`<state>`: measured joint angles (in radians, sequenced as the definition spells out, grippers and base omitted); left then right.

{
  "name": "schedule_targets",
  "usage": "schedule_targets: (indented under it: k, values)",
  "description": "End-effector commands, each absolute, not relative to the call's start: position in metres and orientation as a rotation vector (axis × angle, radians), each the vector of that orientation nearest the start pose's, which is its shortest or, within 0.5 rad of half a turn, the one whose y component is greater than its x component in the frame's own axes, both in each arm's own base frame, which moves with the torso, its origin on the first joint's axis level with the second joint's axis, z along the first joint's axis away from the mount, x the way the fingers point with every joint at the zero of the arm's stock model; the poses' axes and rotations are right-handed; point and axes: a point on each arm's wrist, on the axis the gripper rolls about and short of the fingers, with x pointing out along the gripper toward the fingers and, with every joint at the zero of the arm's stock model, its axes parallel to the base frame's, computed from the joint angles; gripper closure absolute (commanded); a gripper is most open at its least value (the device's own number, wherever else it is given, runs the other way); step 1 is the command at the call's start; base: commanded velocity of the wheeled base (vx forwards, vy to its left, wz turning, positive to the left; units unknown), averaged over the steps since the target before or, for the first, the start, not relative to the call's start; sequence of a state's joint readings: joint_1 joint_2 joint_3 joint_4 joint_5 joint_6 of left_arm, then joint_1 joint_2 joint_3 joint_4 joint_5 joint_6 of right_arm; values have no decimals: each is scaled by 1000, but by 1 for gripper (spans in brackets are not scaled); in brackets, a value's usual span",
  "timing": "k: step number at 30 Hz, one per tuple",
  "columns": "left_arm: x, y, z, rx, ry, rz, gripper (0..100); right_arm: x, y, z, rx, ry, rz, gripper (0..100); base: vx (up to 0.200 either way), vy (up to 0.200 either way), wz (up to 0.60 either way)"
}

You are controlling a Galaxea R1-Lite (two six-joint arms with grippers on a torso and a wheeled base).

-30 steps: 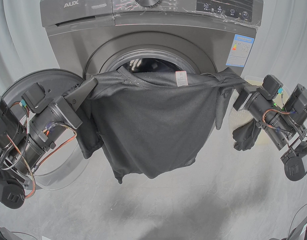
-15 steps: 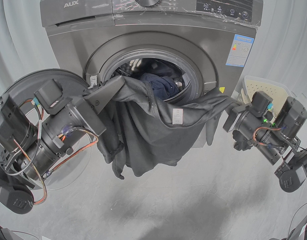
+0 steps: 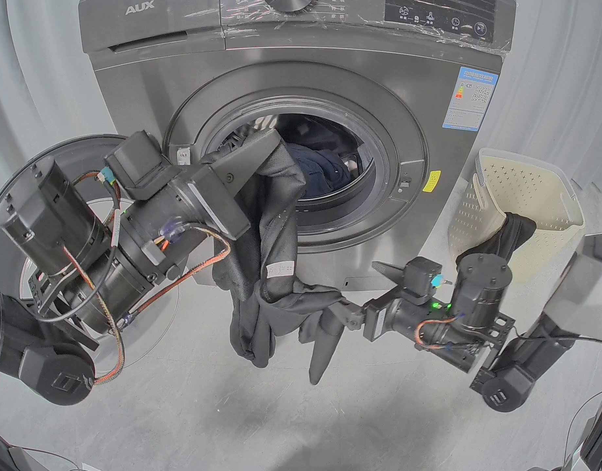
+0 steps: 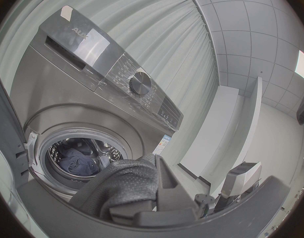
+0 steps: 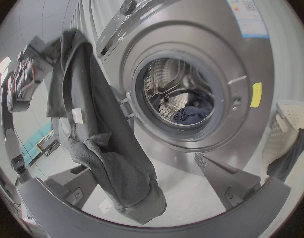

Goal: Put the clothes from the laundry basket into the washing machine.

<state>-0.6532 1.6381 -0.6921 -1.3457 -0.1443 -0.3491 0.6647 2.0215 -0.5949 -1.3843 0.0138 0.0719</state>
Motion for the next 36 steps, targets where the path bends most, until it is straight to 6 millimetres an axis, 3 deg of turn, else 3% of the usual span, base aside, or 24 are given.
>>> schedule_targets:
  k: [1,10,16,24,32,33,36]
  values:
    - [220,-176,239,-430,-246,-857,100,276,253,61,33,113,757,0,0,0,0]
    - [216,-178,240,-432,-247,-871,100,309,295,54,72,5,812,0,0,0,0]
    - [216,-178,239,-431,-240,-871,100,315,312,54,87,-35,853,0,0,0,0]
    - [212,-180,241,-435,-245,-886,100,349,311,46,72,-84,793,0,0,0,0]
    - [212,-179,240,-432,-246,-879,100,364,310,42,84,-114,742,0,0,0,0]
    - [213,-178,240,-430,-244,-873,100,363,309,45,85,-117,739,100,0,0,0]
    - [221,-168,236,-404,-243,-820,100,363,302,53,85,-117,726,100,0,0,0]
